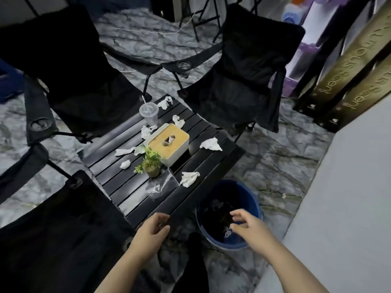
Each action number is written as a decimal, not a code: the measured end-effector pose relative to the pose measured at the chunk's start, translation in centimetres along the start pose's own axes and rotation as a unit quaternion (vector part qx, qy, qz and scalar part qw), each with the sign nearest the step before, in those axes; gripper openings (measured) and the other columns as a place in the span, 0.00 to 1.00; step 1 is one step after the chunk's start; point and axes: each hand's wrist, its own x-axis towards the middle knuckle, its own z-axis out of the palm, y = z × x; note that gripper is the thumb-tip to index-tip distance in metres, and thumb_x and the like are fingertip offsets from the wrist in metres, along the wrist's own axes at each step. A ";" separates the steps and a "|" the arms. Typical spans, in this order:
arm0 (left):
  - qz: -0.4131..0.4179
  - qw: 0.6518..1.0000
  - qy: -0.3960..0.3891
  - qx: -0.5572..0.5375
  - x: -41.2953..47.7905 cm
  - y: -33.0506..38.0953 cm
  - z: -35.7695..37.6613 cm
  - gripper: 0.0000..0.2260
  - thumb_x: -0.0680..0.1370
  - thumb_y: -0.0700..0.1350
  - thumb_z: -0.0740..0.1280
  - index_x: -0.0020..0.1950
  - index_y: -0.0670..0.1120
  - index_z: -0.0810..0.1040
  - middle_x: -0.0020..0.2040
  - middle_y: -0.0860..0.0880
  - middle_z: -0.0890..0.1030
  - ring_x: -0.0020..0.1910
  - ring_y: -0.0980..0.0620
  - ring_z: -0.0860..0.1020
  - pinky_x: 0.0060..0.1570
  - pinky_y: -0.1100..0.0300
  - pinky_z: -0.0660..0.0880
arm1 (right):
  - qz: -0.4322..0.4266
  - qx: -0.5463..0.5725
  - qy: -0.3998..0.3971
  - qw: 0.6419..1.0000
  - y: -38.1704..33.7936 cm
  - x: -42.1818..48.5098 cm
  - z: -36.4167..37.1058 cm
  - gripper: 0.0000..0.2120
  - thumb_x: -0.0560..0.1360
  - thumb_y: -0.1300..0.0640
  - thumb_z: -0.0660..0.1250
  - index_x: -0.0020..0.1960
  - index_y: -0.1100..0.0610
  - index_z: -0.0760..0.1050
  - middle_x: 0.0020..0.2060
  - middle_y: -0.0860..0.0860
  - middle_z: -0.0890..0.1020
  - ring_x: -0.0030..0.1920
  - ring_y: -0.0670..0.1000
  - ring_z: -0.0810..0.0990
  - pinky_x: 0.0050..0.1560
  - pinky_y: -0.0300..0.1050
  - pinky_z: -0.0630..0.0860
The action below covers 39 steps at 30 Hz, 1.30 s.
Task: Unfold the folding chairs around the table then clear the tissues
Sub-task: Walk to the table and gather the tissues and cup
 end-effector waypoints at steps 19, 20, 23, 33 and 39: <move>-0.138 0.941 0.160 0.264 21.5 -5.7 4.0 0.41 0.70 0.65 0.64 0.76 0.52 0.50 0.78 0.51 0.52 0.77 0.49 0.46 0.72 0.47 0.49 | -0.160 -0.257 -0.068 0.950 -5.3 28.9 5.2 0.20 0.77 0.60 0.59 0.66 0.44 0.69 0.75 0.45 0.56 0.73 0.50 0.54 0.70 0.49 0.61; -0.151 0.938 0.142 0.278 22.1 -6.4 4.1 0.42 0.70 0.66 0.64 0.76 0.52 0.47 0.78 0.52 0.51 0.77 0.49 0.45 0.72 0.47 0.50 | -0.173 -0.308 -0.072 0.933 -4.8 29.8 6.1 0.21 0.78 0.60 0.58 0.67 0.43 0.68 0.76 0.46 0.54 0.74 0.51 0.52 0.69 0.52 0.61; -0.153 0.931 0.143 0.300 23.3 -7.3 4.0 0.38 0.72 0.58 0.66 0.75 0.50 0.52 0.76 0.48 0.59 0.75 0.46 0.53 0.68 0.44 0.58 | -0.236 -0.453 -0.061 0.857 -3.0 31.6 7.6 0.24 0.75 0.62 0.61 0.69 0.46 0.65 0.75 0.52 0.57 0.73 0.57 0.55 0.63 0.56 0.65; -0.112 0.993 0.015 0.043 18.8 -2.0 9.8 0.13 0.72 0.50 0.69 0.48 0.57 0.65 0.40 0.56 0.80 0.38 0.56 0.79 0.38 0.53 0.74 | -0.026 -0.123 0.008 0.992 5.2 27.4 -1.2 0.03 0.76 0.61 0.61 0.46 0.53 0.70 0.42 0.52 0.75 0.36 0.51 0.73 0.31 0.45 0.67; -0.218 0.969 -0.114 0.009 18.6 0.4 19.3 0.17 0.72 0.51 0.68 0.57 0.50 0.67 0.50 0.46 0.80 0.47 0.47 0.79 0.49 0.51 0.75 | 0.149 -0.064 -0.027 0.986 13.2 24.4 -3.9 0.08 0.76 0.55 0.62 0.54 0.48 0.72 0.49 0.55 0.79 0.43 0.56 0.79 0.43 0.46 0.74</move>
